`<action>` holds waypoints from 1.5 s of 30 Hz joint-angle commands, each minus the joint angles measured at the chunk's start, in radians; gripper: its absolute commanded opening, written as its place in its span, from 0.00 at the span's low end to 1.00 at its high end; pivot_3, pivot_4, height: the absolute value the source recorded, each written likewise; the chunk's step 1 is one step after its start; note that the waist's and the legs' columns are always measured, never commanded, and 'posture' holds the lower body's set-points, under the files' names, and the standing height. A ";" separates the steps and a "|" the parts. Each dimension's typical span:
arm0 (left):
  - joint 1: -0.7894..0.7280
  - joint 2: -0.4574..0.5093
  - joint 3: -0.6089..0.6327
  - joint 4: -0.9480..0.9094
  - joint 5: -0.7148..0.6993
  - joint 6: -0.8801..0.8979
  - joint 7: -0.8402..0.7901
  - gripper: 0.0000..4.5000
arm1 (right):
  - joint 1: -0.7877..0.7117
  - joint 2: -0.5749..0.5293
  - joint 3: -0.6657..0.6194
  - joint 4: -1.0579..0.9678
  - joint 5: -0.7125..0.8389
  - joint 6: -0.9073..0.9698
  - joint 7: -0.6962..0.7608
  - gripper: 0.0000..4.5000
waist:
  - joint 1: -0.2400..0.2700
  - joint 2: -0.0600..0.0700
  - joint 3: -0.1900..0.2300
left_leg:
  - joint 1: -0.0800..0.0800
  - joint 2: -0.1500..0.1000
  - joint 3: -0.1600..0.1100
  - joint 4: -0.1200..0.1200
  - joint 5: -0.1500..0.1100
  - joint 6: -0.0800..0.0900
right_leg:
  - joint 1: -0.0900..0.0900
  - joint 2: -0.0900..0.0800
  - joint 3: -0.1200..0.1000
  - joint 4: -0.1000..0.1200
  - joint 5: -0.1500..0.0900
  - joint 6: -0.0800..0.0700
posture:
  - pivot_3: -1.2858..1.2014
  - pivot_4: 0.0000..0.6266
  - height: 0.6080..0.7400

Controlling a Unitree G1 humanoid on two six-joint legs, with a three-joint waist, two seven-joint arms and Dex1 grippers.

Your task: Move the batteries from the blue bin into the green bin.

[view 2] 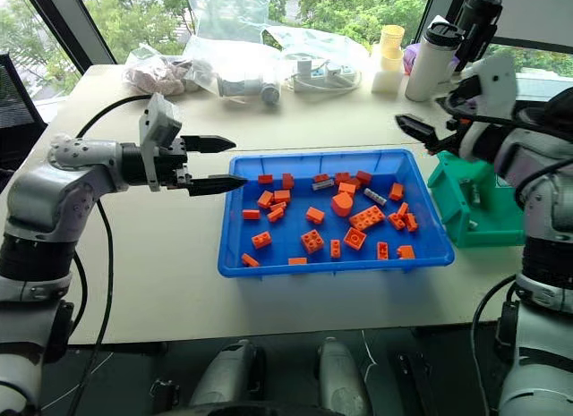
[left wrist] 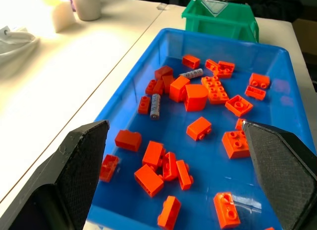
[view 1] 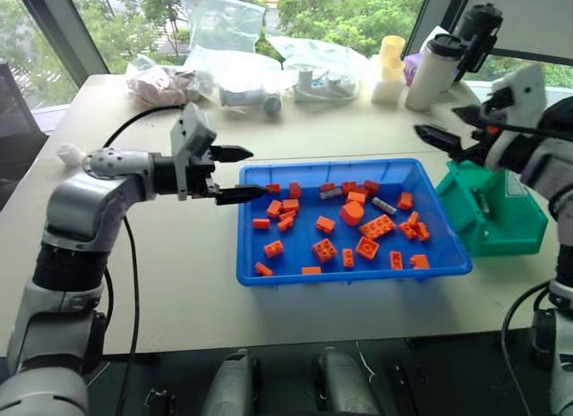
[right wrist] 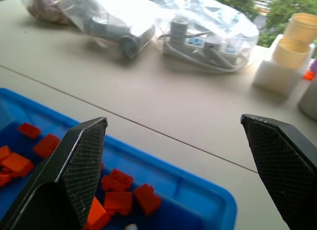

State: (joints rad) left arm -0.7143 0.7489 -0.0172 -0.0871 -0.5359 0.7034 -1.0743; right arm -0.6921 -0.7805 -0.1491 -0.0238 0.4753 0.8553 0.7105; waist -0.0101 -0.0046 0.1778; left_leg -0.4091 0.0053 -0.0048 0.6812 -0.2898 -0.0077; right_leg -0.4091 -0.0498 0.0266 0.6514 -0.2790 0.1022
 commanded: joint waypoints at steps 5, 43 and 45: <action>0.032 0.096 0.052 -0.107 -0.058 0.068 -0.040 1.00 | -0.111 0.050 0.291 0.259 -0.156 -0.244 0.261 0.99 | -0.004 0.000 0.000 | -0.001 -0.003 0.001 0.001 0.000 0.000 | 0.000 -0.003 0.000 -0.001 0.000 0.000 | 0.52 0.24 1.00; 0.150 0.079 0.093 -0.235 -0.111 0.097 0.105 1.00 | -0.262 0.155 0.262 0.445 -0.393 -0.277 0.427 0.01 | -0.001 0.000 0.001 | -0.001 -0.006 0.000 0.000 0.001 -0.002 | -0.001 -0.007 -0.001 0.001 0.000 0.000 | 0.52 0.24 1.00; 0.151 0.074 0.099 -0.229 -0.116 0.099 0.104 1.00 | -0.218 0.124 0.144 0.329 -0.320 -0.193 0.381 0.01 | 0.000 0.000 0.001 | -0.001 -0.006 0.000 0.000 0.001 -0.002 | -0.001 -0.008 -0.001 0.001 0.000 0.000 | 0.52 0.24 1.00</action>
State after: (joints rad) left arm -0.5498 0.8202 0.0534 -0.2963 -0.6318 0.8043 -0.9721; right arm -0.9189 -0.6279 0.1049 0.4121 0.0858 0.6021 1.1274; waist -0.0102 -0.0044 0.1784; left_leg -0.4098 -0.0007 -0.0048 0.6814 -0.2890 -0.0095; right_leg -0.4101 -0.0581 0.0255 0.6524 -0.2789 0.1023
